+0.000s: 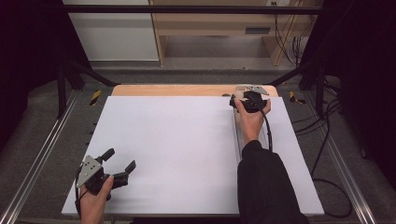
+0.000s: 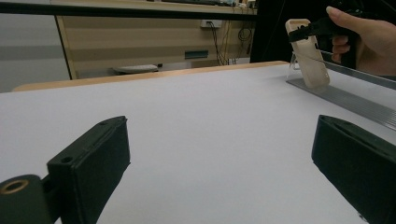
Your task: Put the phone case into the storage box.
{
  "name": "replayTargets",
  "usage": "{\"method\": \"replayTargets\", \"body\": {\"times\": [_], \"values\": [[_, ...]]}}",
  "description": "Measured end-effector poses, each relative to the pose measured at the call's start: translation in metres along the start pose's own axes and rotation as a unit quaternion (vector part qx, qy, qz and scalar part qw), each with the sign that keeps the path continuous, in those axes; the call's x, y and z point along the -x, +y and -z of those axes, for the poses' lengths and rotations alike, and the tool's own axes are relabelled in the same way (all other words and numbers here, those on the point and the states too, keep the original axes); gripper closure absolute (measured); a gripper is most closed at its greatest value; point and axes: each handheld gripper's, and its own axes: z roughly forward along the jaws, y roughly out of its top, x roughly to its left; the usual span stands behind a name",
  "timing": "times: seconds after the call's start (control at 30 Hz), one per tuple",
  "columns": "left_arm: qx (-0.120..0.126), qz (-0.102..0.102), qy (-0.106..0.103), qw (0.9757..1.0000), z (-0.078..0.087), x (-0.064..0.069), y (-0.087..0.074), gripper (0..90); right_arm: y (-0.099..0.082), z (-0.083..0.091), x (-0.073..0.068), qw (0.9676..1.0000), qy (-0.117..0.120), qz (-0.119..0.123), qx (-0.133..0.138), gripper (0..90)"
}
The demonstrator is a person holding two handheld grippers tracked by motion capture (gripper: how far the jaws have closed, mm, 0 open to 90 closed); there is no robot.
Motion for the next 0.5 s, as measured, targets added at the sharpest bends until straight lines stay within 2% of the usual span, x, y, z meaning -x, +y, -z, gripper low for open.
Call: {"method": "replayTargets", "body": {"times": [0.13,0.5], "values": [[-0.001,0.000,-0.001,1.0000,-0.0001,-0.0006,-0.0002,4.0,0.0006,0.0010,-0.0016,1.0000,-0.004,0.005,0.002,4.7],[0.008,-0.001,0.008,0.9999,0.0023,-0.0010,0.0013,4.1,0.0038,0.0048,-0.0033,0.9998,-0.019,-0.003,0.007,4.7]]}}
